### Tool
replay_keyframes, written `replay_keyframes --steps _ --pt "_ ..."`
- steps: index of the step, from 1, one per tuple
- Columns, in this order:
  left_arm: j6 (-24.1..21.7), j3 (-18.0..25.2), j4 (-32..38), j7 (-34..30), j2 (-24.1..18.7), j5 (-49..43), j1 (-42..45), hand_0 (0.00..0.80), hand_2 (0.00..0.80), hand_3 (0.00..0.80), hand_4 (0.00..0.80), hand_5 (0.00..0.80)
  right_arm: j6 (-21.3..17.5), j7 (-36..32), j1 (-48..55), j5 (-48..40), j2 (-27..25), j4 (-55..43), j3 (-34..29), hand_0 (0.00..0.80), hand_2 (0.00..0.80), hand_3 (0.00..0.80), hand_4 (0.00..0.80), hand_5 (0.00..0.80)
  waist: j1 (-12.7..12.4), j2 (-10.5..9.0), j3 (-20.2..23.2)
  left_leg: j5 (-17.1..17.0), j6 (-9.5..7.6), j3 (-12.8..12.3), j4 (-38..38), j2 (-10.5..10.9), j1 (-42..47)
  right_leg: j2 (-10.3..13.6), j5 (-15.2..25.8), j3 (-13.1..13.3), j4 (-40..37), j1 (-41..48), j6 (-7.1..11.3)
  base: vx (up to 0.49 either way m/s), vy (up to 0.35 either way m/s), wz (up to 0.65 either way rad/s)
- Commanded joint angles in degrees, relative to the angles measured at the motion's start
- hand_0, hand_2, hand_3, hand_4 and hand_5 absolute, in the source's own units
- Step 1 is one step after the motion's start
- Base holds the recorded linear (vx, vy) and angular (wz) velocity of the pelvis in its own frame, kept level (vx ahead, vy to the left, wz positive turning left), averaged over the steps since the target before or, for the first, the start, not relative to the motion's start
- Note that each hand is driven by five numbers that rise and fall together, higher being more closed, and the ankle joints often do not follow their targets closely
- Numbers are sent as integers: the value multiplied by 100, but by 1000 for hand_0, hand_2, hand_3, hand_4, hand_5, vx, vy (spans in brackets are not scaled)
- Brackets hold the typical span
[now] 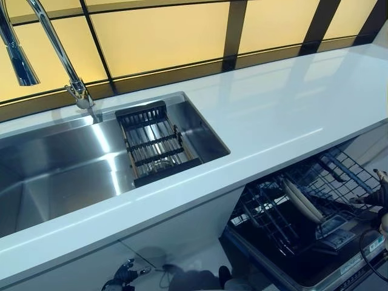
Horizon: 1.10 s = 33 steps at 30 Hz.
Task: Take plates into dishwasher
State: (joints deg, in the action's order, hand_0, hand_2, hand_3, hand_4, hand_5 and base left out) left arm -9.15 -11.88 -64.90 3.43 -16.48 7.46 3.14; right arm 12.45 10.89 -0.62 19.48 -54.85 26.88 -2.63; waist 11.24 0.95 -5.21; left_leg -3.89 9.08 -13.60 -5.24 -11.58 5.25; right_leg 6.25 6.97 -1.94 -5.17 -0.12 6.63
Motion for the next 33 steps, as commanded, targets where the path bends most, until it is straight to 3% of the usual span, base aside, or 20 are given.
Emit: replay_keyframes --steps 1,2,6,8,10,11,14,15,18,20,21,22,24,25,29,33 --pt "4 372 -159 229 -409 -117 -406 0 0 0 0 0 -26 444 -372 -158 12 -159 -385 0 0 0 0 0 -319 -428 -422 558 -361 179 215 99 451 177 -475 -62 745 -128 167 31 -185 7" --pt "20 454 -212 314 -416 -99 -347 0 0 0 0 0 -53 506 -423 -177 -33 79 -374 0 0 0 0 0 -387 -428 -486 626 -308 256 524 8 402 119 -584 -181 923 -119 47 48 -172 7" --pt "59 604 -279 483 -429 -40 -120 0 0 0 0 0 -11 607 -530 -309 -107 490 -274 0 0 0 0 0 -591 -440 -608 561 -223 492 756 -147 302 -10 -696 -419 1004 86 -120 104 -210 34" --pt "46 749 -180 543 -427 24 18 0 0 0 0 0 188 655 -600 -373 -247 659 -322 0 0 0 0 0 -745 -375 -640 -43 -46 446 290 -331 123 -130 -670 -618 711 266 -124 -72 -139 32" --pt "21 839 -73 524 -415 139 -91 0 0 0 0 0 377 742 -760 -530 -430 773 -418 0 0 0 0 0 -790 -394 -747 -270 86 179 324 -337 -278 -103 -570 -817 513 273 -104 -384 -33 33" --pt "-42 874 -84 507 -395 229 -179 0 0 0 0 0 431 787 -785 -593 -517 882 -500 0 0 0 0 0 -722 -422 -757 -179 61 -51 524 -300 -342 -40 -533 -949 500 179 -135 -368 1 49" --pt "-49 877 -94 496 -388 237 -195 0 0 0 0 0 436 792 -792 -608 -533 902 -506 0 0 0 0 0 -702 -420 -750 -132 56 -63 594 -298 -376 -30 -541 -974 511 156 -138 -179 32 56" --pt "-120 844 -118 451 -332 359 -428 0 0 0 0 0 390 973 -541 -876 -651 1228 -765 0 0 0 0 0 -434 -475 -640 18 44 -441 1329 -258 -44 54 -441 -1186 524 -55 -343 -430 82 51" --pt "-10 722 -127 575 -298 308 -656 0 0 0 0 0 389 1117 -123 -1143 -675 1500 -1079 0 0 0 0 0 -181 -523 -469 73 20 -233 1853 -201 242 22 -281 -1052 487 -253 -455 -390 61 99" --pt "139 712 -105 634 -328 288 -710 0 0 0 0 0 499 1046 -64 -1150 -740 1528 -1161 0 0 0 0 0 -94 -489 -454 325 -5 56 1938 -98 527 7 -176 -925 581 -527 -419 -329 118 101" --pt "211 701 -114 652 -350 261 -748 0 0 0 0 0 540 967 -152 -1114 -819 1593 -1145 0 0 0 0 0 -67 -476 -453 579 -88 252 1790 68 642 30 -91 -868 700 -826 -361 -416 158 103" --pt "292 674 -115 663 -391 255 -788 0 0 0 0 0 568 968 -304 -1140 -892 1693 -1048 0 0 0 0 0 -22 -472 -507 1110 -236 242 1459 209 782 106 43 -785 895 -1200 -234 -497 199 62" --pt "392 662 -163 659 -442 217 -847 0 0 0 0 0 582 903 -556 -1161 -1001 1860 -996 0 0 0 0 0 67 -432 -550 1559 -323 -22 1032 304 1141 253 232 -940 1059 -1573 -57 -519 202 1" --pt "507 625 -192 712 -499 197 -881 0 0 0 0 0 573 933 -823 -1205 -982 2004 -883 0 0 0 0 0 35 -406 -606 1774 -457 -60 961 425 1175 278 363 -1038 1134 -1789 60 -477 156 35" --pt "527 703 -207 822 -580 507 -782 0 0 0 0 0 517 965 -1433 -1251 -1096 2166 -473 0 0 0 0 0 -61 -360 -564 2017 -637 19 1074 730 1168 252 460 -1166 995 -1812 119 -486 161 -6" --pt "367 762 -376 909 -558 740 -818 0 0 0 0 0 392 983 -1818 -1248 -1173 2406 -262 0 0 0 0 0 -31 -310 -413 2224 -670 -142 1505 882 1240 361 452 -1345 1007 -1852 80 -362 164 -17"
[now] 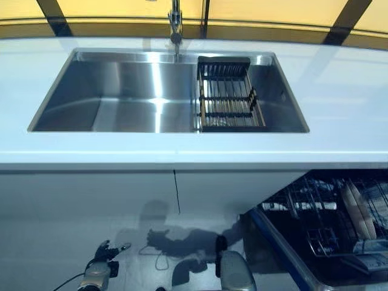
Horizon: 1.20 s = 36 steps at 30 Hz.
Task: Take plates into dishwasher
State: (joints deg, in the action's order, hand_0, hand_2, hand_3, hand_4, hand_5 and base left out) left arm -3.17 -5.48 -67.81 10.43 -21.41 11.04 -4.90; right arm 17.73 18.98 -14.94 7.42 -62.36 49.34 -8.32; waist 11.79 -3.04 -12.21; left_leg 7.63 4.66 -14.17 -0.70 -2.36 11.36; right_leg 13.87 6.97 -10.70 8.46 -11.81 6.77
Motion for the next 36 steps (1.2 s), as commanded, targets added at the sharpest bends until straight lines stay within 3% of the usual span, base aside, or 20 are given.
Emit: replay_keyframes --steps 1,3,5,7,8,9,11,13,15,18,20,22,23,24,25,26,28,31,36 --pt "-243 125 -15 234 -34 392 -23 0 0 0 0 0 -103 201 -471 -1 -379 200 400 0 0 0 0 0 -94 67 304 1169 -275 -179 1333 17 593 -361 491 -493 -432 -595 75 -338 139 -5" --pt "-206 98 153 172 -24 282 -14 0 0 0 0 0 17 180 -496 74 -324 288 456 0 0 0 0 0 -57 -23 312 1302 -391 -276 1683 171 555 -262 713 -343 -626 -541 208 -209 110 -19" --pt "-197 37 212 143 -76 219 -44 0 0 0 0 0 130 74 -395 238 -274 348 405 0 0 0 0 0 -16 -42 244 1389 -460 -380 1817 187 577 -257 835 -304 -841 -468 307 -93 84 -13" --pt "-115 -55 305 155 -161 201 -77 0 0 0 0 0 93 38 -120 307 -174 504 224 0 0 0 0 0 9 -93 166 1354 -518 -463 1822 251 574 -262 938 -405 -1073 -314 380 -161 58 -6" --pt "-68 -126 419 147 -260 133 -88 0 0 0 0 0 36 95 241 300 -44 514 20 0 0 0 0 0 12 -130 104 1257 -538 -600 1702 283 603 -236 1000 -614 -1043 -235 418 -256 45 -6" --pt "-49 -159 456 135 -299 84 -94 0 0 0 0 0 66 137 371 270 5 473 -56 0 0 0 0 0 -9 -149 80 1230 -546 -644 1660 290 603 -219 1017 -655 -991 -234 429 -410 57 -13" --pt "66 -193 482 136 -498 72 -87 0 0 0 0 0 139 262 773 106 181 286 -223 0 0 0 0 0 -65 -141 38 997 -651 -809 1323 353 521 -67 1034 -733 -16 -228 403 -471 60 -41" --pt "165 -135 437 55 -632 96 -66 0 0 0 0 0 176 271 1033 -38 254 149 -368 0 0 0 0 0 -87 -31 48 702 -667 -809 1040 311 375 -42 935 -537 697 -246 349 -455 30 -50" --pt "267 35 383 -117 -771 1 49 0 0 0 0 0 315 264 1346 -206 406 -94 -609 0 0 0 0 0 -200 183 103 201 -637 -761 633 111 127 -33 601 -234 1559 -105 223 -497 -40 -20" --pt "214 290 208 -216 -808 -178 289 0 0 0 0 0 403 369 1501 -369 670 -292 -760 0 0 0 0 0 -480 356 303 -182 -633 -541 505 -134 -373 -144 -144 102 1615 688 24 -491 -192 -18" --pt "-27 455 -126 -168 -760 -226 412 0 0 0 0 0 177 468 1371 -395 870 48 -708 0 0 0 0 0 -732 274 531 -171 -668 -407 708 -145 -791 -120 -597 283 1076 1420 9 -473 -320 -41" --pt "-108 479 -217 -143 -765 -235 428 0 0 0 0 0 129 512 1321 -409 946 168 -648 0 0 0 0 0 -787 195 578 -118 -685 -363 830 -115 -903 -75 -609 333 863 1564 46 -293 -231 -64" --pt "-173 551 -221 -48 -790 -70 455 0 0 0 0 0 74 553 1106 -390 1054 240 -434 0 0 0 0 0 -914 115 593 -54 -656 -477 959 -213 -993 152 -569 112 628 1504 63 -325 -231 -68" --pt "-182 567 -209 -41 -799 -42 457 0 0 0 0 0 82 561 1061 -398 1069 236 -374 0 0 0 0 0 -938 117 581 -49 -641 -522 984 -260 -1004 136 -649 29 572 1514 56 -434 -397 -109" --pt "-172 630 -128 -85 -832 -113 424 0 0 0 0 0 114 558 1020 -406 1111 265 -280 0 0 0 0 0 -1003 64 549 -14 -567 -560 1202 -431 -1110 -9 -995 -98 340 1609 110 -181 -242 -111" --pt "-150 632 -93 -90 -834 -116 419 0 0 0 0 0 110 556 1010 -404 1117 284 -262 0 0 0 0 0 -1002 58 542 -30 -559 -547 1204 -447 -1117 -32 -1000 -55 336 1615 114 -220 -288 -107" --pt "116 488 365 -235 -846 -33 210 0 0 0 0 0 315 444 1143 -487 1100 118 -315 0 0 0 0 0 -907 -1 504 -198 -481 -586 1204 -582 -1270 -318 -1152 198 271 1642 117 -252 -245 -22" --pt "89 212 469 -116 -610 -95 -23 0 0 0 0 0 220 476 1211 -507 1101 111 -409 0 0 0 0 0 -894 -64 496 -413 -379 -592 1045 -624 -1392 -465 -1224 223 -41 1870 75 -203 -179 24" --pt "188 134 380 -96 -512 -58 48 0 0 0 0 0 99 293 1275 -422 1035 43 -450 0 0 0 0 0 -878 -13 562 -793 -241 -474 404 -606 -1265 -677 -1238 151 -152 1779 -30 -145 -149 3"
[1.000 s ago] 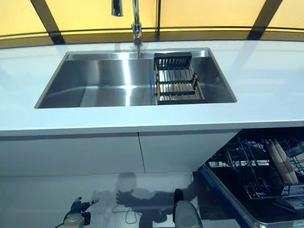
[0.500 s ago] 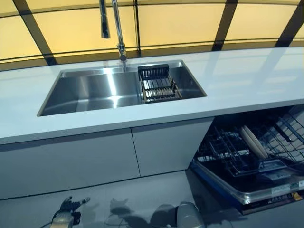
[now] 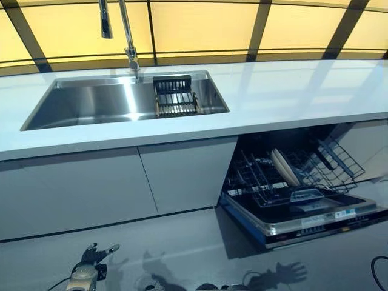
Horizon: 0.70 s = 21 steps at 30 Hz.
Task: Take plates into dishwasher
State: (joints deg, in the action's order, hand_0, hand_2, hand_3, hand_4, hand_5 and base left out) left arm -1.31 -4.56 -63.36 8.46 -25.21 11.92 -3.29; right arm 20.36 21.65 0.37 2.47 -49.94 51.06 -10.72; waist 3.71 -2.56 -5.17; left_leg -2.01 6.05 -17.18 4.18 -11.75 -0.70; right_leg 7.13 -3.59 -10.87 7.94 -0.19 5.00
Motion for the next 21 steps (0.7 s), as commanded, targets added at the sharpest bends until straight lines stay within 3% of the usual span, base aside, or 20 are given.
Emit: replay_keyframes --steps 1,3,6,8,11,14,16,17,18,20,21 --pt "-19 84 -160 110 -129 -110 -29 0 0 0 0 0 -121 -60 -245 133 -219 -176 -204 0 0 0 0 0 -77 -41 -137 22 -306 -151 -275 299 -36 -70 -186 139 -152 613 109 -74 -127 -3" --pt "-44 123 -251 144 -113 -84 71 0 0 0 0 0 -75 -126 -248 210 -214 -178 -193 0 0 0 0 0 -95 -25 -138 -150 -221 -140 -443 244 -44 -140 -187 110 -228 642 66 -55 -155 3" --pt "-156 377 -422 127 -83 -265 400 0 0 0 0 0 -75 -337 -250 359 -271 109 -224 0 0 0 0 0 -223 13 -205 -801 95 -267 -785 -12 -315 -339 -88 -66 -613 845 -26 -81 -177 9" --pt "-193 436 -467 115 -71 -330 432 0 0 0 0 0 -134 -315 -245 371 -286 220 -211 0 0 0 0 0 -228 12 -238 -849 134 -353 -742 -29 -385 -354 7 -166 -745 872 -51 -143 -80 17" --pt "-312 430 -377 37 -23 -415 305 0 0 0 0 0 -271 -169 -285 336 -206 407 -97 0 0 0 0 0 -92 -128 -297 -137 -40 -535 401 115 -199 -187 211 -406 -739 670 -161 -248 -31 37" --pt "-441 330 -271 20 20 -520 145 0 0 0 0 0 -357 23 -293 290 -198 390 -102 0 0 0 0 0 41 -234 -266 436 -213 -356 1365 347 57 -142 263 -422 -561 404 -263 -196 16 45" --pt "-425 279 -183 -42 -5 -411 38 0 0 0 0 0 -318 36 -251 331 -238 265 -122 0 0 0 0 0 164 -170 -200 682 -293 -131 1241 531 420 -218 200 -407 -288 144 -302 -185 148 26" --pt "-343 181 -122 -83 -18 -262 -96 0 0 0 0 0 -246 122 -205 286 -228 106 -100 0 0 0 0 0 292 -16 -179 877 -357 35 277 656 894 -322 131 -447 84 -194 -266 -243 220 7" --pt "-287 69 -149 -116 -2 -172 -248 0 0 0 0 0 -208 218 -172 184 -194 30 -56 0 0 0 0 0 359 78 -189 781 -343 174 -244 735 1035 -385 135 -512 210 -373 -234 -287 174 19" --pt "-198 -134 -163 -112 83 -146 -487 0 0 0 0 0 -128 398 -182 1 20 -4 3 0 0 0 0 0 389 86 -231 638 -333 267 -389 738 880 -397 214 -521 270 -563 -174 -261 25 76" --pt "-240 -228 -208 -94 169 -117 -502 0 0 0 0 0 -78 421 -260 -6 112 17 101 0 0 0 0 0 357 30 -273 697 -379 410 -366 855 844 -353 359 -470 183 -640 -93 -216 -1 72"
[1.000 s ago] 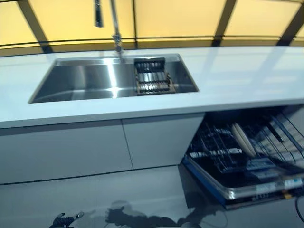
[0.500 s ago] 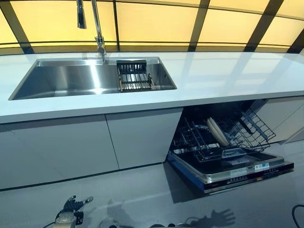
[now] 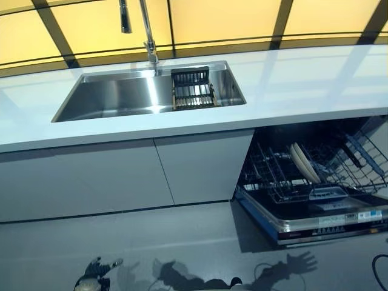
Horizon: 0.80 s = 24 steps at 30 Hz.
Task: Take plates into dishwasher
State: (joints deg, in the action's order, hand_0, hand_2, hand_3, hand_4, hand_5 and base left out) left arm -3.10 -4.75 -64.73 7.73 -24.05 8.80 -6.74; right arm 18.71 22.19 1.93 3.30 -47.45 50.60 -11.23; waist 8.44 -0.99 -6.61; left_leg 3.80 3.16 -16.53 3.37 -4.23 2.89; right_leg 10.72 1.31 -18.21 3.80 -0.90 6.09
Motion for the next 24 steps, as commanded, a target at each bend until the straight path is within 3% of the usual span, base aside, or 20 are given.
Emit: replay_keyframes --steps 1,4,10,14,18,19,21,22,24 --pt "-135 -227 -119 -46 102 127 -49 0 0 0 0 0 115 292 -462 -75 -146 109 171 0 0 0 0 0 -143 -157 -129 130 -100 320 -265 114 477 -672 -53 283 488 -562 -149 -166 6 39" --pt "-180 -226 -104 -58 95 -19 177 0 0 0 0 0 143 201 -480 -72 -244 131 111 0 0 0 0 0 -221 -203 -97 139 -140 171 -187 98 407 -633 -6 280 269 -400 -142 -141 38 3" --pt "-272 -165 -30 38 -62 -157 182 0 0 0 0 0 11 253 -435 211 -195 206 80 0 0 0 0 0 -146 -254 -122 218 -272 -44 -220 314 467 -616 231 406 53 -430 14 -94 107 -13" --pt "-204 -147 -28 128 -148 -175 291 0 0 0 0 0 -12 244 -238 202 -109 81 9 0 0 0 0 0 -81 -266 -200 237 -306 9 -221 359 521 -606 437 573 315 -684 171 -101 16 -16" --pt "-109 156 -74 -49 -335 -108 590 0 0 0 0 0 -76 301 103 35 275 65 -118 0 0 0 0 0 -249 -190 -218 17 -311 -29 -78 38 273 3 543 740 746 -476 235 -178 -236 -13" --pt "-72 206 -65 -148 -355 -90 665 0 0 0 0 0 -87 455 112 -54 439 114 -92 0 0 0 0 0 -327 -194 -228 95 -307 0 130 -51 150 394 756 852 589 -401 269 -154 -364 -20" --pt "-96 247 -150 -177 -334 -148 744 0 0 0 0 0 -183 559 70 -45 567 264 -91 0 0 0 0 0 -375 -228 -282 353 -286 -37 552 -187 68 809 931 869 451 -425 332 -95 -356 -21" --pt "-109 252 -167 -170 -334 -163 755 0 0 0 0 0 -197 564 64 -40 583 290 -90 0 0 0 0 0 -380 -235 -294 403 -282 -38 636 -217 42 856 948 879 448 -438 340 -52 -286 -37" --pt "-79 311 -174 -73 -351 -129 853 0 0 0 0 0 -240 617 -17 -106 667 425 -16 0 0 0 0 0 -453 -275 -364 597 -239 -252 1076 -476 -89 892 673 657 407 -326 367 -67 -367 -43"
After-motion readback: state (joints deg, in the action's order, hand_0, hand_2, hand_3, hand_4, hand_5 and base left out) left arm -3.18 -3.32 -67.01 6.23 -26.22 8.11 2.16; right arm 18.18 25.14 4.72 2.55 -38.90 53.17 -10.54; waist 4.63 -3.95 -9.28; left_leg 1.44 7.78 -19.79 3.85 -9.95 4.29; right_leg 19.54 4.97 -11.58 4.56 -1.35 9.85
